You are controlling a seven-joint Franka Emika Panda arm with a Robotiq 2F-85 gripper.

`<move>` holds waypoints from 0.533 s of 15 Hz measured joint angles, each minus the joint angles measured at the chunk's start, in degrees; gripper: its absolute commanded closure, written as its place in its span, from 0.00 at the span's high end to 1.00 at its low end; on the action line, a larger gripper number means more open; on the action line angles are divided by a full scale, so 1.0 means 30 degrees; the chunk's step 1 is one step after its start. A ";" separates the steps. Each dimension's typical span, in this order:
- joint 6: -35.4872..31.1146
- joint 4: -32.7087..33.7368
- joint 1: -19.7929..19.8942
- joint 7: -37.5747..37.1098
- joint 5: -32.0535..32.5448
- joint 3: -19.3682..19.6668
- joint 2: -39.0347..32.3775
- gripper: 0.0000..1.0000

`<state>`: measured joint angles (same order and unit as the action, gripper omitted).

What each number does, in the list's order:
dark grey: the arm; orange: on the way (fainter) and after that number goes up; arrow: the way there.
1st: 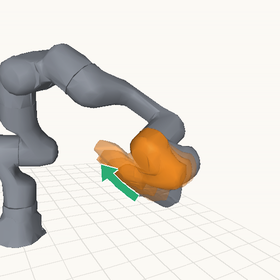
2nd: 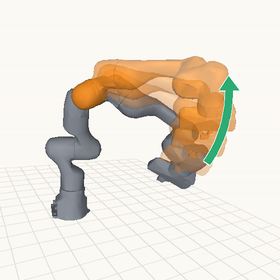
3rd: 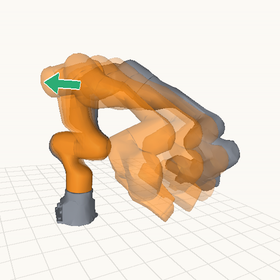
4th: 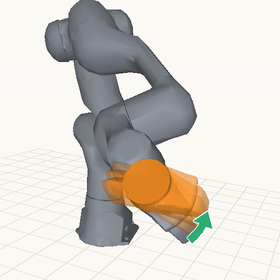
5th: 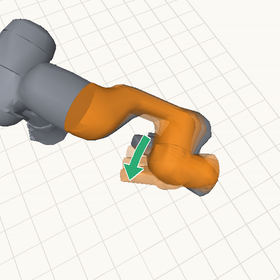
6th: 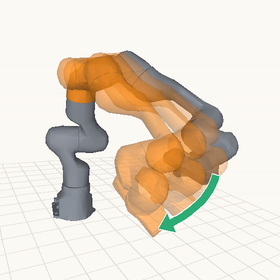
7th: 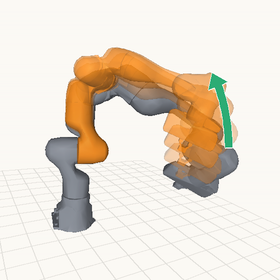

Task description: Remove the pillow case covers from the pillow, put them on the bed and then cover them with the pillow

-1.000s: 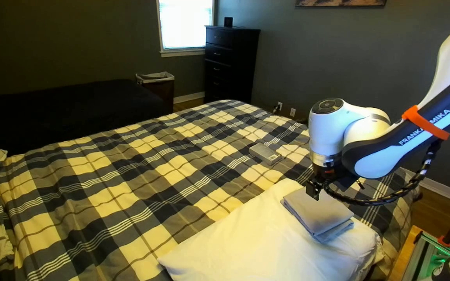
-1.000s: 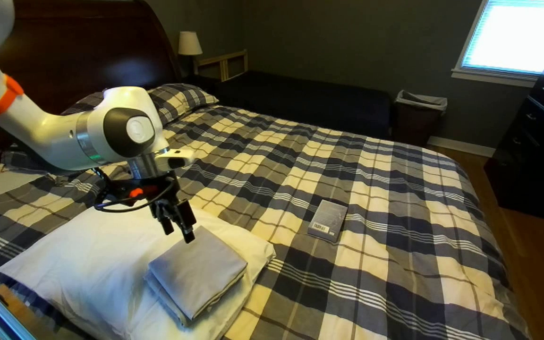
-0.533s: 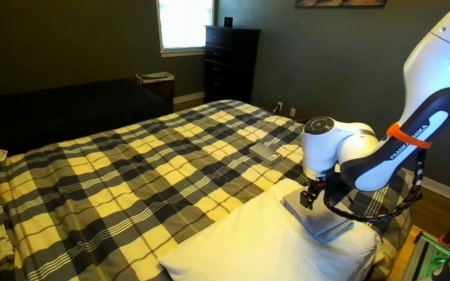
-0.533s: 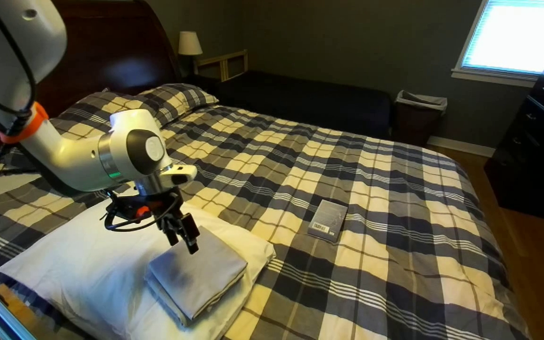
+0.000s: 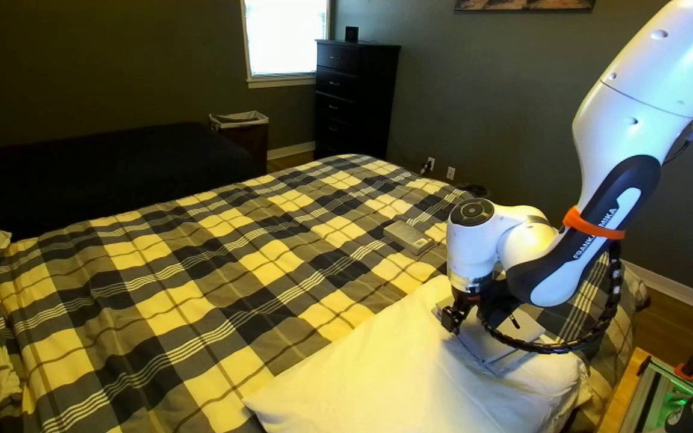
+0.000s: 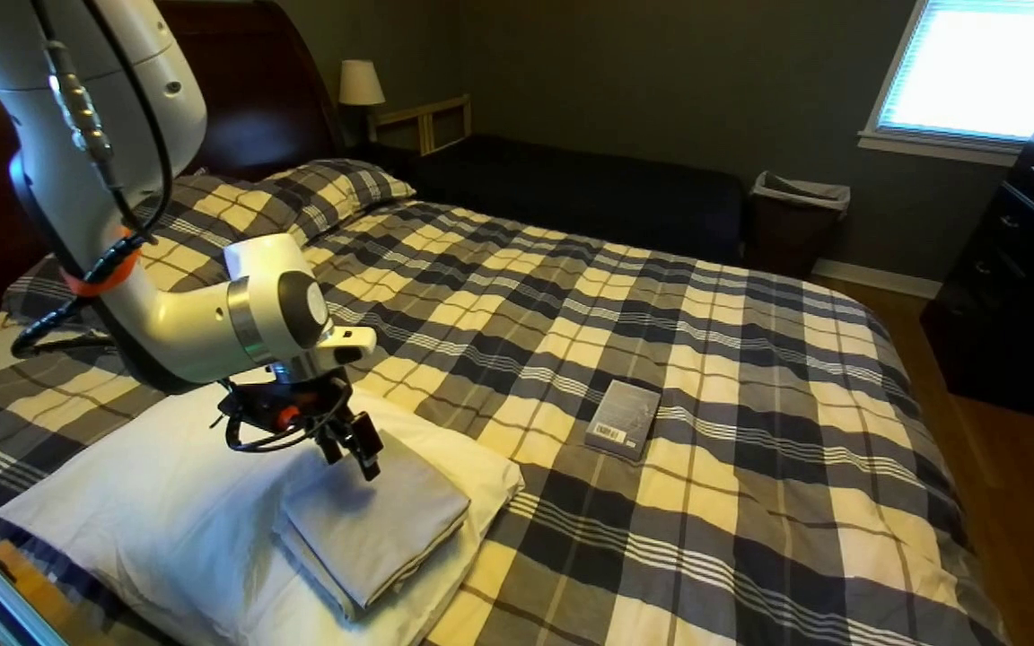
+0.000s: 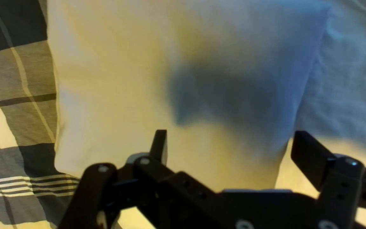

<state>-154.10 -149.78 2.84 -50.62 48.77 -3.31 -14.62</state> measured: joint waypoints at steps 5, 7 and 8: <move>0.0315 0.0608 -0.0507 -0.0906 0.0037 0.0032 -0.1456 1.00; 0.1168 0.0805 -0.0686 -0.1189 0.0037 0.0119 -0.1780 0.74; 0.1718 0.0904 -0.0765 -0.1291 0.0037 0.0172 -0.1869 0.65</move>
<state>-148.95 -147.07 0.54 -54.50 48.89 -2.79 -20.23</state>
